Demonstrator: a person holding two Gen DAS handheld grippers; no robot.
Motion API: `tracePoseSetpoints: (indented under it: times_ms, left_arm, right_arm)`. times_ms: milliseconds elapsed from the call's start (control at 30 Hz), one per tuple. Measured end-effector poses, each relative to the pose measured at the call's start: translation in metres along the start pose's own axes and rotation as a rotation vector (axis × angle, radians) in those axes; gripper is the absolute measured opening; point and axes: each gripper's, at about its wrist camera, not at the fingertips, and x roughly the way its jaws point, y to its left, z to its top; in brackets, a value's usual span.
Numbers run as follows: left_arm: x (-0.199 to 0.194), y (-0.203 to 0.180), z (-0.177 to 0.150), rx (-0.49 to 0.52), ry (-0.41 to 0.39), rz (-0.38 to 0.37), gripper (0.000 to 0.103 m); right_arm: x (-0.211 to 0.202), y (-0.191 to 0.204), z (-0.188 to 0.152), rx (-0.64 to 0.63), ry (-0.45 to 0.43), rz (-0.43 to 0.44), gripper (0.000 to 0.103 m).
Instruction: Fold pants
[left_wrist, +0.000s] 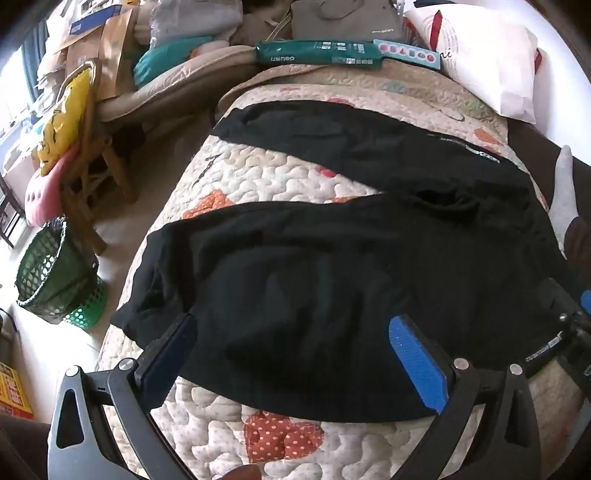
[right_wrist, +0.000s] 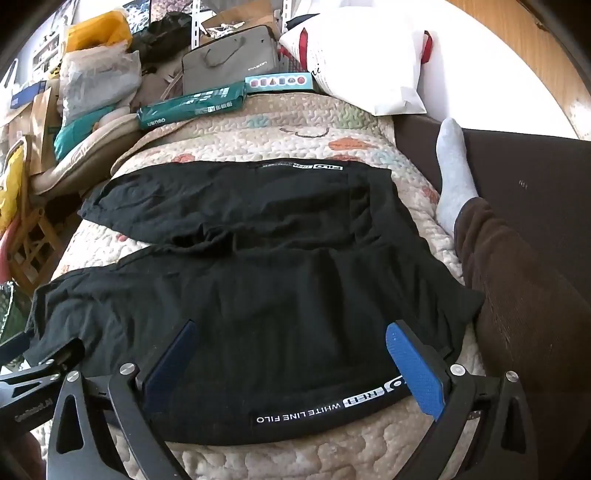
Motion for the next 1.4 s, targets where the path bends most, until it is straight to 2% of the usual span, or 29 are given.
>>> tracePoseSetpoints:
  times_ms: [267, 700, 1400]
  left_arm:
    - [0.005, -0.002, -0.007, 0.025, 0.004, 0.029, 0.103]
    - [0.010, -0.006, -0.002, 0.016, 0.018, 0.000, 0.103]
    - [0.034, 0.002, 0.009, -0.013, 0.042, 0.006, 0.103]
  right_arm:
    - [-0.001, 0.000, -0.003, 0.005, 0.013, 0.004, 0.103]
    - [0.008, 0.005, -0.009, -0.002, 0.039, 0.015, 0.103]
    - [0.020, 0.003, -0.011, 0.017, 0.078, 0.022, 0.103]
